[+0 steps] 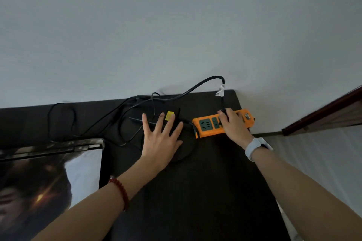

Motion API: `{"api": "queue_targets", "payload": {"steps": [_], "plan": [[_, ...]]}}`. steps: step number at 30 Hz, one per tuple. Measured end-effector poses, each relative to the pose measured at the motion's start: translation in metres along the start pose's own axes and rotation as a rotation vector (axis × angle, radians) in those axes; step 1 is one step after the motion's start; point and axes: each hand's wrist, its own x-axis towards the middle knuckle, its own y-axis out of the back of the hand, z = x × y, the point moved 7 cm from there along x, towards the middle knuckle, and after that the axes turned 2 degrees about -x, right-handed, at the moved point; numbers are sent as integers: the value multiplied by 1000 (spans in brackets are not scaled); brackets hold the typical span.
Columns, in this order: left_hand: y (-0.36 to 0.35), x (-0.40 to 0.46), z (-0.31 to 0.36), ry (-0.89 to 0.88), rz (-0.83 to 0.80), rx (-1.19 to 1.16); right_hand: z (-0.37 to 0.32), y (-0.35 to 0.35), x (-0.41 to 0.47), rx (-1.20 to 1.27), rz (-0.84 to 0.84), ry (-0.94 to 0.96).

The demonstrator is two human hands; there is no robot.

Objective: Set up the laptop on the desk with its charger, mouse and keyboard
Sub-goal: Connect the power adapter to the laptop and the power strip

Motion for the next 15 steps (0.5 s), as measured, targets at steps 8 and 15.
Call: {"api": "queue_targets", "payload": {"steps": [8,15], "plan": [[-43,-36,14,-216,-184,115,15,5,-22,14,33,-31],[-19,-4,12,-94,24,63,26,6,-48,43,145,-116]]}}
